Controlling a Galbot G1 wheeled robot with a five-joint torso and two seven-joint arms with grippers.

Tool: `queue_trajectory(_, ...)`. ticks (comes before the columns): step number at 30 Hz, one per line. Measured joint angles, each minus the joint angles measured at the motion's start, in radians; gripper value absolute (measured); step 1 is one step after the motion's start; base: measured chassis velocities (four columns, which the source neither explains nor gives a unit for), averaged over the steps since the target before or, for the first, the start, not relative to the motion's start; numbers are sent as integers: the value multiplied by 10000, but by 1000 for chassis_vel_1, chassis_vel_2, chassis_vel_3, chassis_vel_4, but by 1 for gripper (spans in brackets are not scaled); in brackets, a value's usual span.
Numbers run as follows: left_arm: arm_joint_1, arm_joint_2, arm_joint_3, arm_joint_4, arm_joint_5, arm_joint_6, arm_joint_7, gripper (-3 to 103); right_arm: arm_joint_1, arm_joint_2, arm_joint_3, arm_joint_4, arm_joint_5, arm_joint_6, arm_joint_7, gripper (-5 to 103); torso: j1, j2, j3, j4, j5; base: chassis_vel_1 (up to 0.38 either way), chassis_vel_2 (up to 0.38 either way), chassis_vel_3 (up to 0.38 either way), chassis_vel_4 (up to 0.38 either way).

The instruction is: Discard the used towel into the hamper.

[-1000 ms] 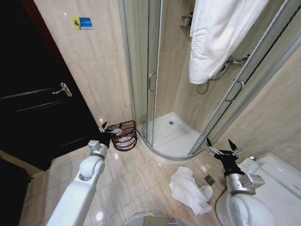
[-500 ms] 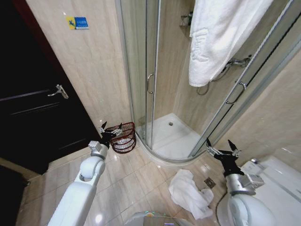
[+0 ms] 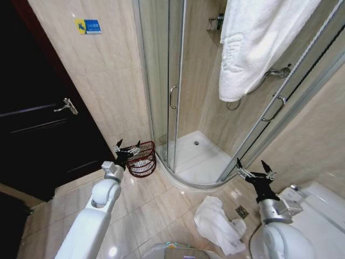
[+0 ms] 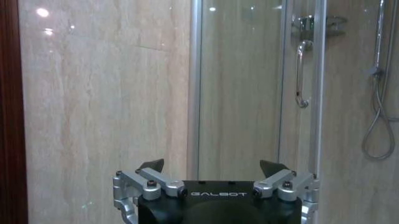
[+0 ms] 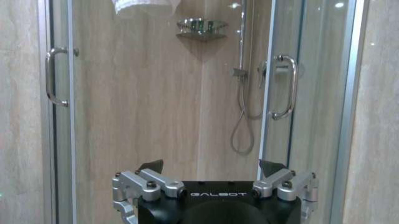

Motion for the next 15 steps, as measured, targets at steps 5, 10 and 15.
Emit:
queue_trajectory(5, 279, -91, -191, -194, 9, -14, -9, 100, 200, -249, -46, -24, 169, -7, 202, 100, 1, 0, 1, -1, 0, 0, 0, 0, 0)
queue_trajectory(10, 610, -191, -395, -383, 49, -46, -12, 100, 541, -516, -22, -23, 336, -155, 300, 100, 0, 0, 1, 1, 1, 0, 0, 0, 0)
queue_trajectory(15, 969, -286, -494, -506, 279, -134, -25, 100, 881, -922, 38, -44, 580, -274, 358, 100, -1, 0, 1, -2, 1, 0, 0, 0, 0)
